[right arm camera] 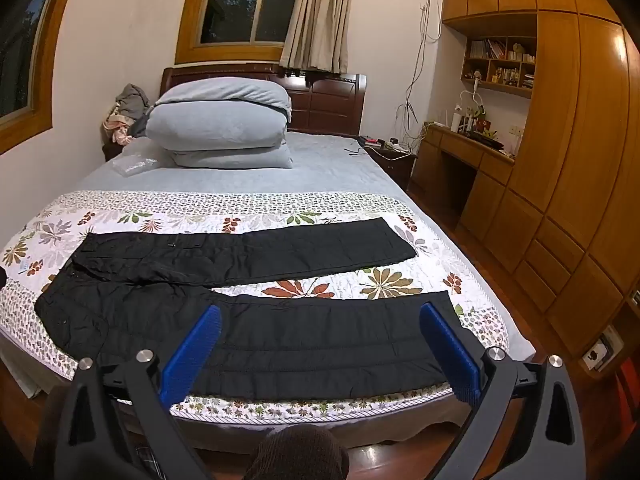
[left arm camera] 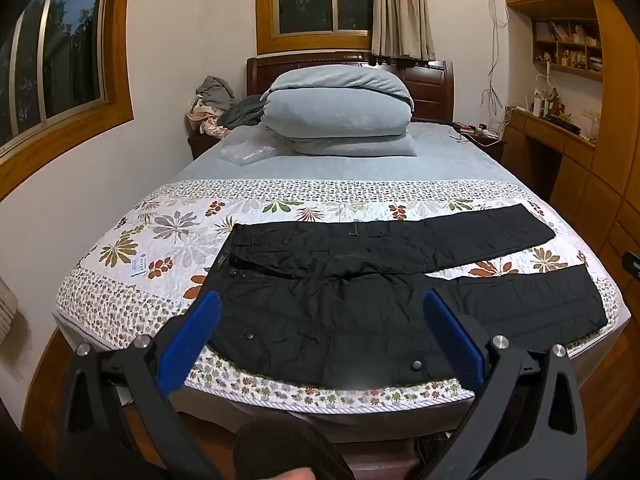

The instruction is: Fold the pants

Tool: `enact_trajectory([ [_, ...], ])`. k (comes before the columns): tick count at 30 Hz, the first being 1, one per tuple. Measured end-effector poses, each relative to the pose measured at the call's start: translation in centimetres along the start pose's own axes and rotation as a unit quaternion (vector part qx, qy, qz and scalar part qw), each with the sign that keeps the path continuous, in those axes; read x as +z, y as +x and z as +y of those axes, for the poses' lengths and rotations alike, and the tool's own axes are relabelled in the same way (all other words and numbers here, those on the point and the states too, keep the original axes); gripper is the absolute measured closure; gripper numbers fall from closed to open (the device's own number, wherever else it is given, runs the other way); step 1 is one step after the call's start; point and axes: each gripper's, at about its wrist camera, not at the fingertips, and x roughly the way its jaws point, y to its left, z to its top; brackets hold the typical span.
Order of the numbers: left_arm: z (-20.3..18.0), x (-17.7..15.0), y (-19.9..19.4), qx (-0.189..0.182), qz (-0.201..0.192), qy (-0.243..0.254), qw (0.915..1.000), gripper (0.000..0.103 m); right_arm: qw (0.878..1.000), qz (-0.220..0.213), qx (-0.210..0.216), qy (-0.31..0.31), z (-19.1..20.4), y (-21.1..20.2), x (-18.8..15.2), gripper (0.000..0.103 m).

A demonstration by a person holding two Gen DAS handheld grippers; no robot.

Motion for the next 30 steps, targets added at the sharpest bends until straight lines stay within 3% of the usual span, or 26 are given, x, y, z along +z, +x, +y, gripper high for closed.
enact_trajectory([
  [30,-0.1,0.1,0.5,0.000,0.007,0.005,1.0000,0.002,1.000,0.011,-0.008,0.003,-0.3,0.9,-0.1,0.003],
])
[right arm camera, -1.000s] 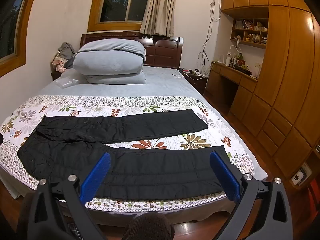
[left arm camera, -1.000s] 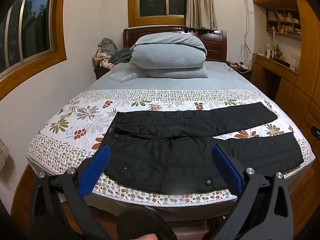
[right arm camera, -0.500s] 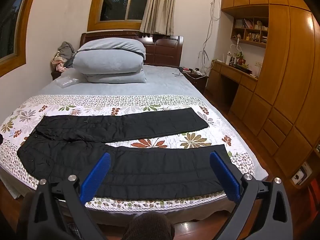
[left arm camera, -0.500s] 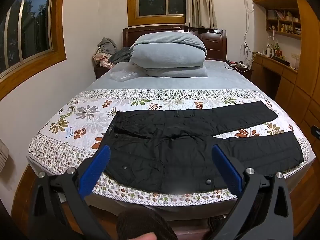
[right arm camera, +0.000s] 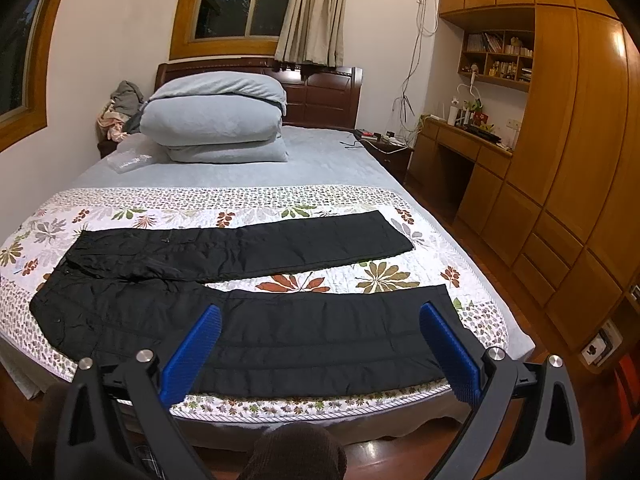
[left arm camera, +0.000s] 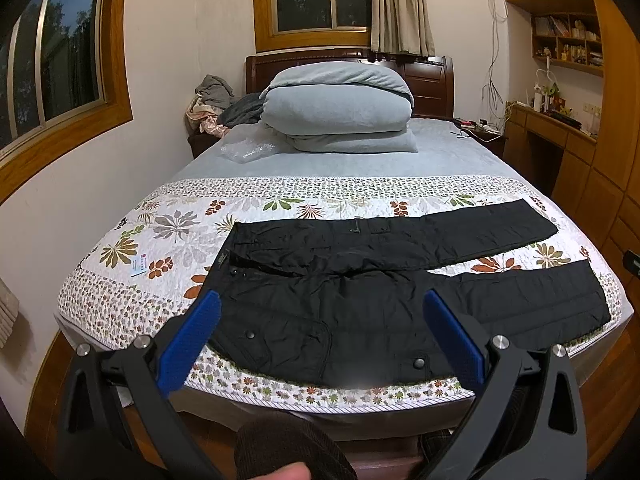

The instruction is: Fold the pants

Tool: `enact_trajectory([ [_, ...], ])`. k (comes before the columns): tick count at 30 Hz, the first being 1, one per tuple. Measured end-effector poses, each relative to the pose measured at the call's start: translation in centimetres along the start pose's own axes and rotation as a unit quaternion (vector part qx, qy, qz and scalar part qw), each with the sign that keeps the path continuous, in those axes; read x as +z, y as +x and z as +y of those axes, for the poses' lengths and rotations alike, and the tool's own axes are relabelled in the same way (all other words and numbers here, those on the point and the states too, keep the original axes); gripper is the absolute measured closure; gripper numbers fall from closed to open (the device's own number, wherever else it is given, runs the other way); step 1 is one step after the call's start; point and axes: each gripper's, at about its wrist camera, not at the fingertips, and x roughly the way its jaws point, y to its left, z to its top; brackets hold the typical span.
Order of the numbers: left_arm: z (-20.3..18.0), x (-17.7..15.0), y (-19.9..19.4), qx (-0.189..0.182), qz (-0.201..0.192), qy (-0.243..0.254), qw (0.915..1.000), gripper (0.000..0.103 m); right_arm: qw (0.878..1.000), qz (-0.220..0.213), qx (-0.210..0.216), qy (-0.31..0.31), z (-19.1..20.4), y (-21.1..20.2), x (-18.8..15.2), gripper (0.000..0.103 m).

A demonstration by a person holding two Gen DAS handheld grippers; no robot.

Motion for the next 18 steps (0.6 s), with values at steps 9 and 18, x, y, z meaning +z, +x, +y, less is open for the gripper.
enact_trajectory([
  [9,-0.06,0.00,-0.03,-0.002,-0.002,0.000,1.0000,0.002,1.000,-0.002,-0.001,-0.002,0.22,-0.12,0.18,0.003],
  [18,-0.15,-0.09,-0.11,-0.001,-0.002,0.001,1.0000,0.002,1.000,-0.003,0.000,-0.001,0.18,-0.35,0.19,0.003],
])
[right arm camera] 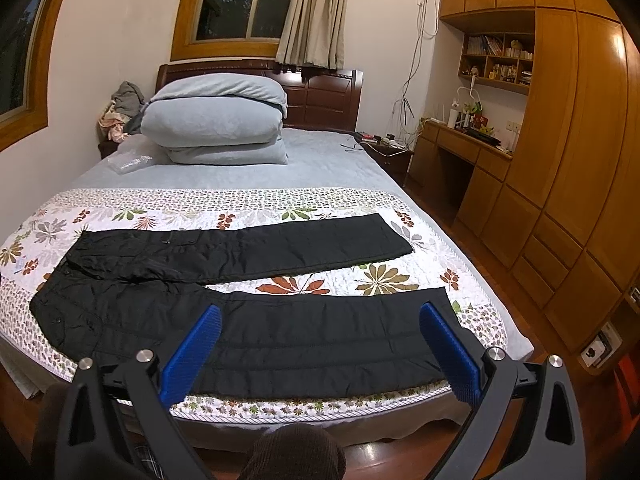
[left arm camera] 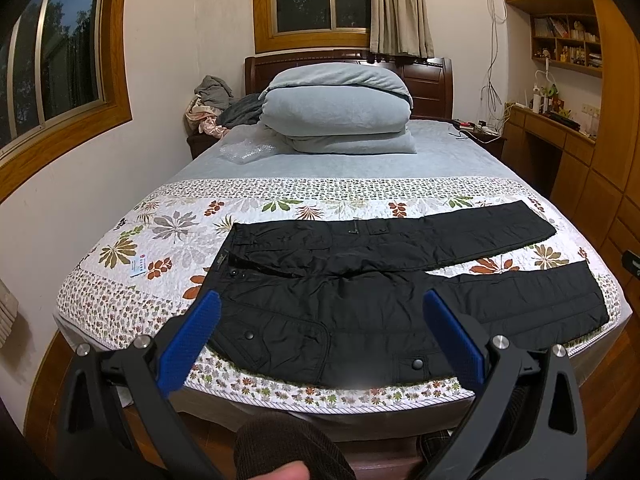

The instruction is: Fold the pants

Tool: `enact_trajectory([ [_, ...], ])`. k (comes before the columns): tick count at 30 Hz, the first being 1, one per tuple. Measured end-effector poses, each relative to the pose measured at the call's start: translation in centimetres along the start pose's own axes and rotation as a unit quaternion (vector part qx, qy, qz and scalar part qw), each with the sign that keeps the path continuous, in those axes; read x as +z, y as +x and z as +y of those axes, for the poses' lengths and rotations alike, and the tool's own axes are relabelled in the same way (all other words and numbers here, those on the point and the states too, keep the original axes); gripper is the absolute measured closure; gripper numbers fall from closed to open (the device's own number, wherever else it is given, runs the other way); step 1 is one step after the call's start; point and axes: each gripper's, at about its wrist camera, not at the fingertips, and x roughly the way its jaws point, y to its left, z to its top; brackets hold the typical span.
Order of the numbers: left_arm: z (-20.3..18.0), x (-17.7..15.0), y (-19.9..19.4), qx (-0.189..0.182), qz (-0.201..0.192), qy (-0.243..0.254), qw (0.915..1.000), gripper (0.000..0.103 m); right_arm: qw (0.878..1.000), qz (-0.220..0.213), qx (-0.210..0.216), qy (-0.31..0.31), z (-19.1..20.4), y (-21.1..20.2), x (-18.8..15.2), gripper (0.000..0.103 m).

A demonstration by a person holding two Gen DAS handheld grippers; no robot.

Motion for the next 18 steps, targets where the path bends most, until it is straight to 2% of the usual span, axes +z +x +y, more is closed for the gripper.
enact_trajectory([
  [18,-0.30,-0.29,-0.12,-0.001,-0.002,0.003,1.0000,0.002,1.000,-0.006,-0.001,-0.002,-0.18,-0.42,0.11,0.003],
])
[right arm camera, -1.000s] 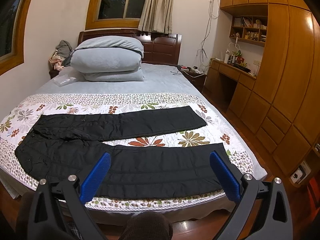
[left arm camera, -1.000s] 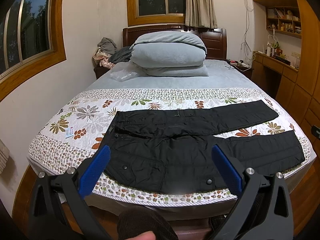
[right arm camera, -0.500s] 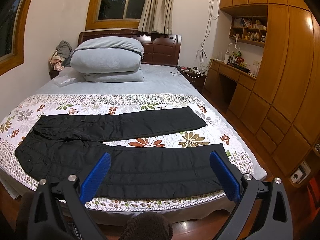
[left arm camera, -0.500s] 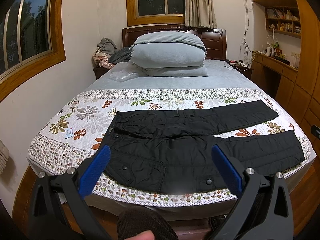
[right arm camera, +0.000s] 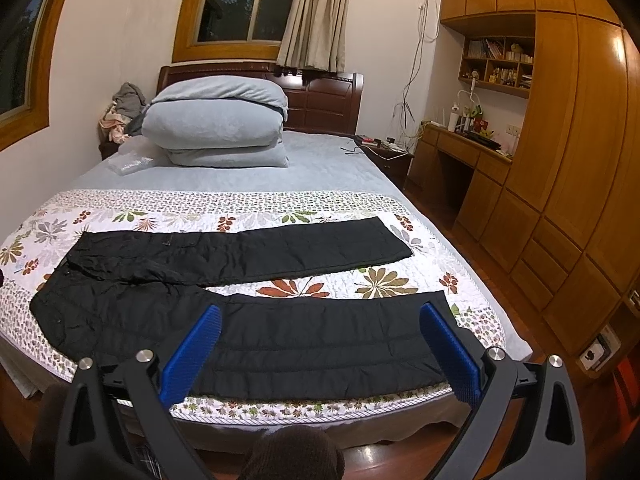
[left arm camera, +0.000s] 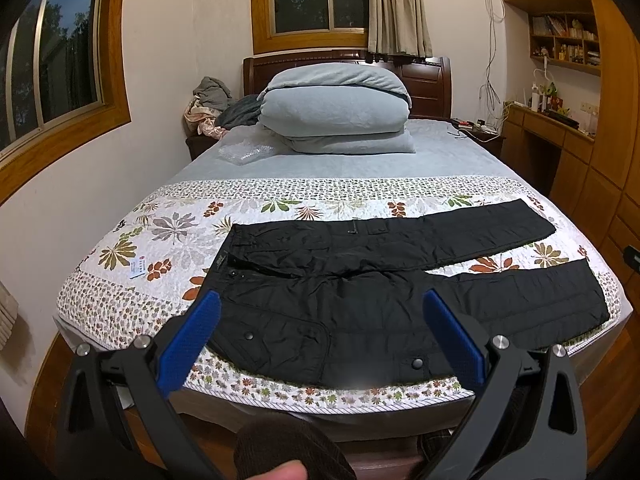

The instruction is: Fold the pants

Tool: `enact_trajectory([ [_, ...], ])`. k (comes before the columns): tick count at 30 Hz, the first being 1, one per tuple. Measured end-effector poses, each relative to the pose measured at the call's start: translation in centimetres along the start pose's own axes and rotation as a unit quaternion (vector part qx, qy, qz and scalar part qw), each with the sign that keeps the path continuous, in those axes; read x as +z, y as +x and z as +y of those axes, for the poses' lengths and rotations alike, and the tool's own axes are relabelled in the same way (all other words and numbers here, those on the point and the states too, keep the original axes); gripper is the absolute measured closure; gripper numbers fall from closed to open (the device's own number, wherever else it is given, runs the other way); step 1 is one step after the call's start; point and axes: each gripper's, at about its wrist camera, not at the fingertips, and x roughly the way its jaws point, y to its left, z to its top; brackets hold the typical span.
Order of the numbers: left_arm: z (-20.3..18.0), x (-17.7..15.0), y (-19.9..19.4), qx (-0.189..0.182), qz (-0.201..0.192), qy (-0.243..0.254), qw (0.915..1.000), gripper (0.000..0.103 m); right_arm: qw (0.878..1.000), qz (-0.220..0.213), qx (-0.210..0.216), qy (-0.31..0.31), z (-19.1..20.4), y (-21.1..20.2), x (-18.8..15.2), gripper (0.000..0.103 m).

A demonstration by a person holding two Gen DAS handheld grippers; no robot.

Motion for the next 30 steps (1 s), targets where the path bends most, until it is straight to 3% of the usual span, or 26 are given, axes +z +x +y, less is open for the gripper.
enact_trajectory([
  [30,0.28,0.05,0.02,0.000,0.001,-0.001,1.0000,0.002,1.000,0.002,0.000,0.000,0.01,0.05,-0.05,0.003],
])
